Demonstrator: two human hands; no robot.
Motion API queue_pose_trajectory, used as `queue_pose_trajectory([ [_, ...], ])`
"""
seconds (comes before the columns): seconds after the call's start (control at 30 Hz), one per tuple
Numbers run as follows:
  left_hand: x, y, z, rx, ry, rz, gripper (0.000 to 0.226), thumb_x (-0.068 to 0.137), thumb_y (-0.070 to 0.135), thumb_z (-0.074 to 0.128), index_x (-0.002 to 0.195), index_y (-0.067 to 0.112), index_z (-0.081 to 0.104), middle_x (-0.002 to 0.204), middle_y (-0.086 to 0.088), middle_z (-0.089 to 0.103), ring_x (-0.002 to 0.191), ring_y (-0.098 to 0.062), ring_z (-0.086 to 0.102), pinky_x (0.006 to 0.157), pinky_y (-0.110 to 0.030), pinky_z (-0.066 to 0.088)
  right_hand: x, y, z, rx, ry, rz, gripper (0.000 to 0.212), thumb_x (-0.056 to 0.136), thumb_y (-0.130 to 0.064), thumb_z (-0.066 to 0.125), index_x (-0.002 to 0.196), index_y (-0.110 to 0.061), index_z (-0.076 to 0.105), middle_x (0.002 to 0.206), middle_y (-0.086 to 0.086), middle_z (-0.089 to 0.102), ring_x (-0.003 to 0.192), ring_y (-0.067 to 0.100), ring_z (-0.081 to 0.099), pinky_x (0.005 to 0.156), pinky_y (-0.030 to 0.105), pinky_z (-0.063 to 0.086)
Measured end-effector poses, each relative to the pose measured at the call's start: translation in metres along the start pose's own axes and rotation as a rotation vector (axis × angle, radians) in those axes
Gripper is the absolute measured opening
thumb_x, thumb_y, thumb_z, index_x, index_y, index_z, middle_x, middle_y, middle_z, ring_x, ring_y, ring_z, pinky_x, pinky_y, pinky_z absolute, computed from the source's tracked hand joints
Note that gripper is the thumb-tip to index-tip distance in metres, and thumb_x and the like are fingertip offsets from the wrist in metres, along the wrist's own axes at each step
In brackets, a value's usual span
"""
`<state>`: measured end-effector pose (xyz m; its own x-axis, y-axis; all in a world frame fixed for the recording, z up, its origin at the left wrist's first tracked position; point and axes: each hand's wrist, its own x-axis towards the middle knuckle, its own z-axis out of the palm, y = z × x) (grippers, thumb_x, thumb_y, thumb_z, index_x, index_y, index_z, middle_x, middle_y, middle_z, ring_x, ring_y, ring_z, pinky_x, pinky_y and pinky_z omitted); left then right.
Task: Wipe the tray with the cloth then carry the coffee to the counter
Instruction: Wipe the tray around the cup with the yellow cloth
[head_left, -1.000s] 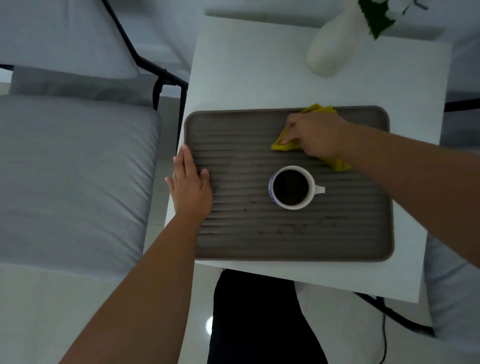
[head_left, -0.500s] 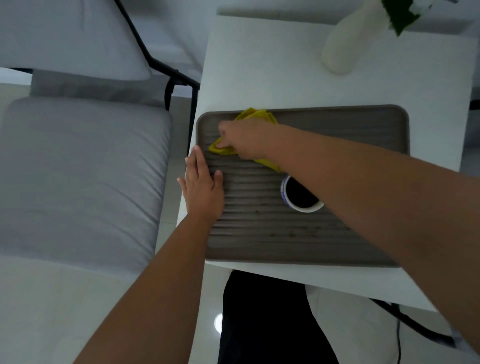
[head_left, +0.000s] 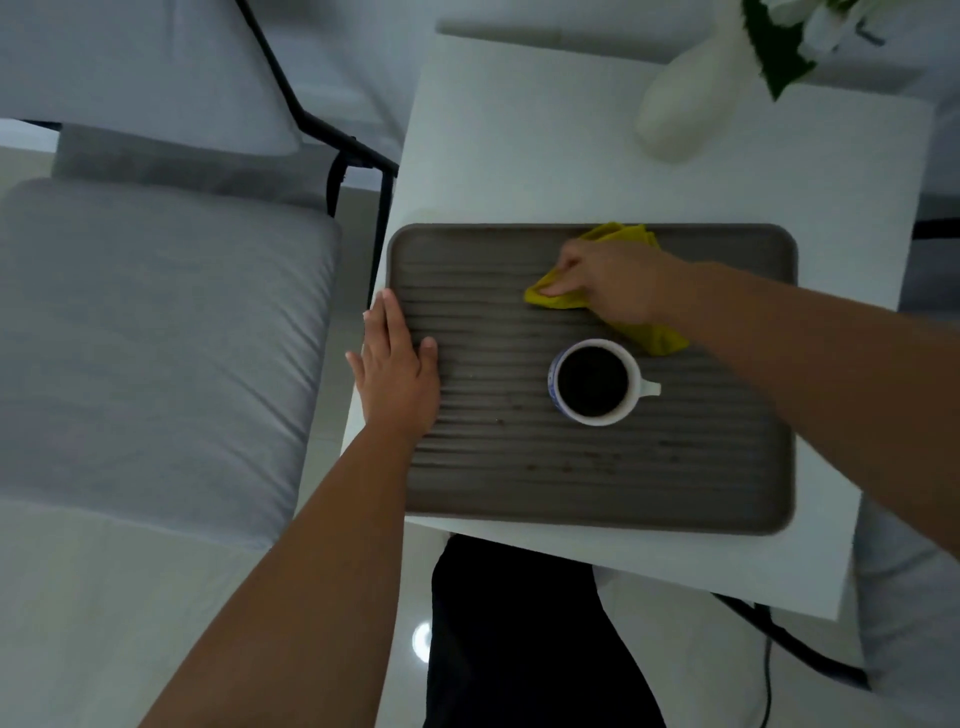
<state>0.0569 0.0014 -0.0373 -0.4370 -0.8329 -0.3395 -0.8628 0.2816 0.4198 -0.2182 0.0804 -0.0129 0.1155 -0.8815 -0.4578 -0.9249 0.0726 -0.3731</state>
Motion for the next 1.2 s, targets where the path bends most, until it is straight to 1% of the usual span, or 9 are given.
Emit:
queue_pose_trajectory([
  [0.27,0.002,0.003,-0.003,-0.009,-0.012,-0.045,0.067,0.100,0.031,0.035,0.152,0.023,-0.007,0.162,0.002,0.000,0.149,-0.021,-0.002,0.117,-0.056,0.002,-0.101,0.049,0.035,0.304,0.195,0.444,0.051,0.083,0.010,0.051,0.125,-0.018,0.060,0.121,0.016,0.050,0.112,0.036,0.050,0.091,0.029,0.036],
  [0.4,0.002,0.006,-0.003,-0.011,-0.015,-0.059,0.068,0.100,0.032,0.035,0.152,0.025,-0.009,0.162,0.001,0.001,0.149,-0.021,-0.002,0.118,-0.055,0.002,-0.127,0.042,0.056,0.521,0.367,0.845,0.044,0.085,-0.023,0.053,0.129,-0.018,0.055,0.135,0.013,0.046,0.124,0.034,0.044,0.096,0.027,0.035],
  [0.47,0.002,0.006,-0.003,-0.001,-0.020,-0.058,0.068,0.100,0.033,0.035,0.152,0.026,-0.009,0.162,0.003,0.000,0.149,-0.021,-0.002,0.117,-0.055,0.002,-0.129,0.027,0.059,0.565,0.451,0.928,0.041,0.090,-0.020,0.053,0.130,-0.013,0.052,0.134,0.017,0.045,0.122,0.036,0.046,0.092,0.023,0.038],
  [0.53,0.001,0.006,-0.003,0.011,-0.021,-0.054,0.068,0.100,0.034,0.034,0.152,0.026,-0.010,0.162,0.004,-0.002,0.149,-0.021,-0.003,0.117,-0.055,0.002,-0.128,0.010,0.057,0.514,0.482,0.926,0.041,0.090,-0.008,0.052,0.131,-0.007,0.051,0.136,0.025,0.041,0.121,0.041,0.045,0.099,0.034,0.040],
  [0.6,0.001,0.007,-0.004,0.017,-0.031,-0.052,0.068,0.101,0.035,0.034,0.152,0.025,-0.011,0.162,0.004,-0.003,0.149,-0.021,-0.004,0.117,-0.055,0.002,-0.130,-0.003,0.061,0.466,0.464,0.923,0.045,0.086,0.000,0.051,0.131,-0.007,0.054,0.132,0.028,0.041,0.113,0.042,0.048,0.094,0.036,0.039],
  [0.77,0.001,0.008,-0.005,0.016,-0.050,-0.051,0.070,0.100,0.036,0.035,0.151,0.024,-0.011,0.162,0.003,-0.004,0.149,-0.023,-0.004,0.117,-0.056,0.002,-0.149,-0.032,0.091,0.416,0.417,0.946,0.048,0.084,-0.003,0.051,0.129,-0.015,0.056,0.131,0.026,0.042,0.108,0.045,0.052,0.100,0.041,0.039],
  [0.93,-0.006,0.012,-0.009,0.031,-0.074,-0.046,0.073,0.099,0.042,0.037,0.152,0.022,-0.010,0.162,0.002,-0.009,0.149,-0.023,-0.009,0.117,-0.057,-0.005,-0.172,-0.054,0.105,0.482,0.374,0.913,0.048,0.087,-0.005,0.051,0.134,-0.013,0.050,0.130,0.022,0.043,0.101,0.041,0.055,0.090,0.044,0.047],
  [1.07,-0.035,0.032,-0.013,0.137,-0.026,0.156,0.079,0.094,0.044,0.047,0.153,0.025,-0.002,0.161,0.004,-0.013,0.147,-0.021,-0.017,0.112,-0.053,-0.016,-0.176,-0.069,0.095,0.486,0.551,0.867,0.043,0.088,-0.011,0.054,0.130,-0.012,0.054,0.125,0.018,0.048,0.104,0.034,0.054,0.091,0.042,0.048],
  [1.2,-0.064,0.055,-0.011,0.099,-0.168,0.330,0.086,0.083,0.048,0.063,0.151,0.037,0.013,0.161,0.014,-0.003,0.146,-0.021,-0.021,0.111,-0.056,-0.015,-0.165,-0.078,0.085,0.620,0.593,0.711,0.039,0.090,-0.017,0.057,0.129,-0.017,0.056,0.124,0.009,0.052,0.100,0.019,0.056,0.093,0.030,0.044],
])
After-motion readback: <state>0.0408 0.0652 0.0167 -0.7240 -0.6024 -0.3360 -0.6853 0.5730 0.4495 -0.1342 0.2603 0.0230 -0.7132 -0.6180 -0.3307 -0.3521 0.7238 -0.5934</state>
